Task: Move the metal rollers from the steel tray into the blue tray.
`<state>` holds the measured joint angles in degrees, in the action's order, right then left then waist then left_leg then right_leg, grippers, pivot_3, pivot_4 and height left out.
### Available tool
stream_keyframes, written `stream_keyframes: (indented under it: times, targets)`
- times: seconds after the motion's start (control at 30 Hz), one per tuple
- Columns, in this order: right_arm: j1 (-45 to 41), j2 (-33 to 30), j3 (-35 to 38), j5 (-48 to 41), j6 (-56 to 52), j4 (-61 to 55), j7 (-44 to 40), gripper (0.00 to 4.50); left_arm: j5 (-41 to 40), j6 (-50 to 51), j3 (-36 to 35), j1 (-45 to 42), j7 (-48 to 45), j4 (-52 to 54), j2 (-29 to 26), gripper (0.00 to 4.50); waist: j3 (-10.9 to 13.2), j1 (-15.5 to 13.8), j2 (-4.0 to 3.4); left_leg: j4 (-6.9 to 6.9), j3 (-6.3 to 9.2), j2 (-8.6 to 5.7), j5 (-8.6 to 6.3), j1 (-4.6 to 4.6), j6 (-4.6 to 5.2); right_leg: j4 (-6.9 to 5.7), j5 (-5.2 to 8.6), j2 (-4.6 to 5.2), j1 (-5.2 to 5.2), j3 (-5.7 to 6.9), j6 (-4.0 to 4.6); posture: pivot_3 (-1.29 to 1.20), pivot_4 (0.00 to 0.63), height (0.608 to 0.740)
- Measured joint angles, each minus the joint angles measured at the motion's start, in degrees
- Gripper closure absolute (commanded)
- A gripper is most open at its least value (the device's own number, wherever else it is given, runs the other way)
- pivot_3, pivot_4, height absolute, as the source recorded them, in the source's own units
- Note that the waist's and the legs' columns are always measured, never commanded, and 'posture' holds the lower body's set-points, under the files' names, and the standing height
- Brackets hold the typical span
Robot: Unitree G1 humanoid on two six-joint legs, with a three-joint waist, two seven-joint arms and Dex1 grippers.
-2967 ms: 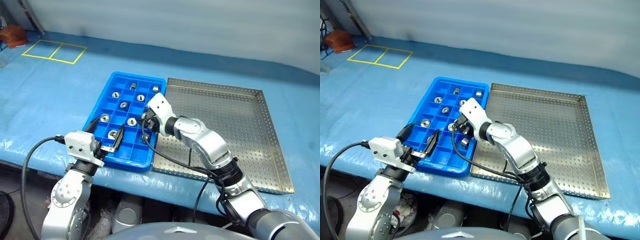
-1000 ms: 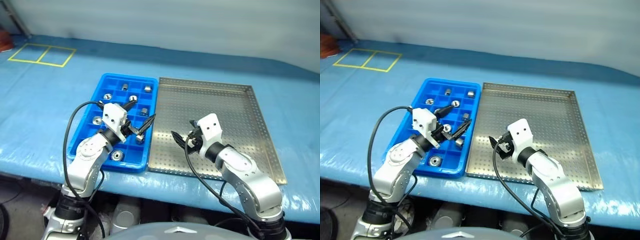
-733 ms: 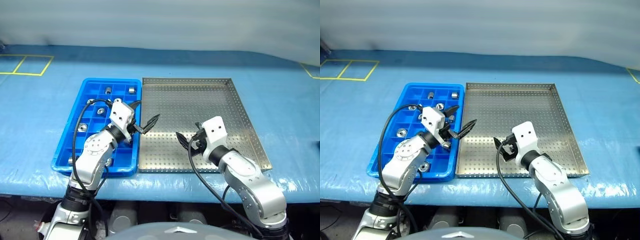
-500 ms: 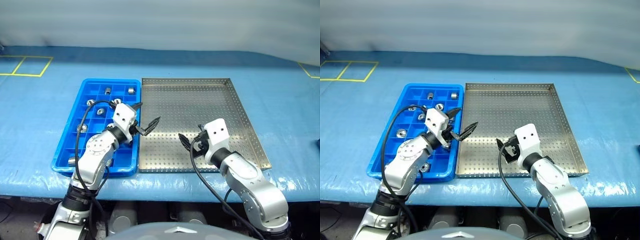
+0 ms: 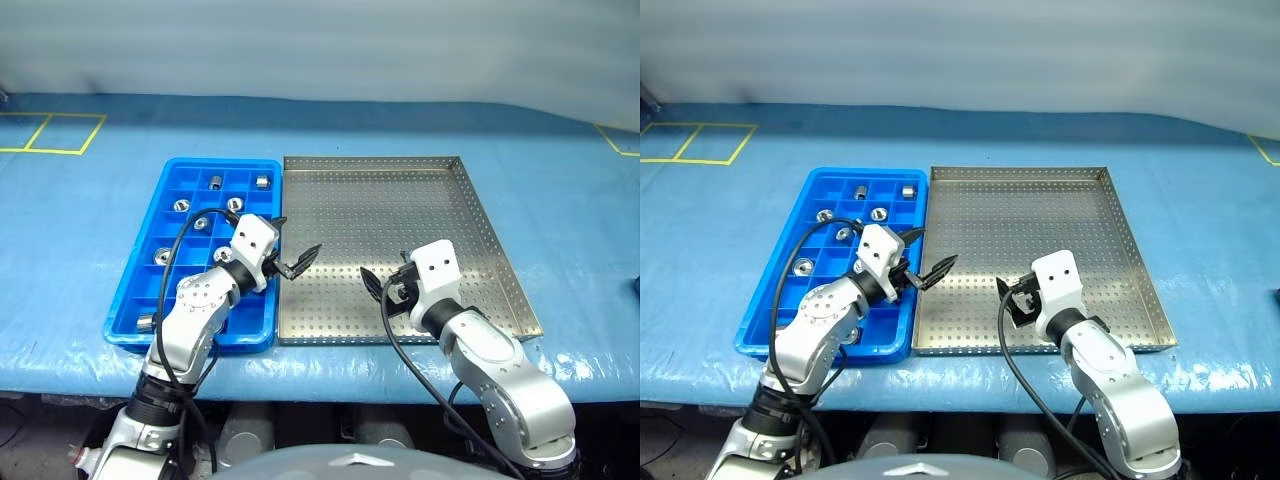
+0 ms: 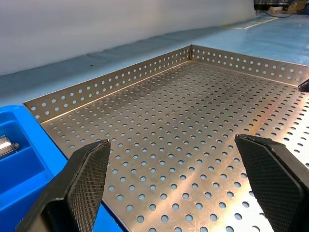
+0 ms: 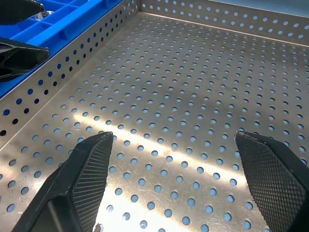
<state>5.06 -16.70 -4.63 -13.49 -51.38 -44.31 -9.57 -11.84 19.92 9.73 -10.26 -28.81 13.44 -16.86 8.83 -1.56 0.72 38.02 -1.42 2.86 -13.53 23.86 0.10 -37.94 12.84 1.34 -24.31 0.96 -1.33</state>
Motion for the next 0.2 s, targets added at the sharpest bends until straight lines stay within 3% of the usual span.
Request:
stream_keyframes:
  times: [0.2]
  targets:
    - [0.03, 0.03, 0.0, 0.16, 0.0, 0.0, 0.16, 0.25, 0.01, -0.01, 0.1, -0.08, -0.13, 0.0, 0.15, 0.0, 0.0, 0.0, 0.0, 0.0, -0.03, 0.0, 0.0, -0.01, 0.01, 0.0, 0.0, 0.0, 0.0, -0.03, 0.0, 0.07, 0.15, 0.74]
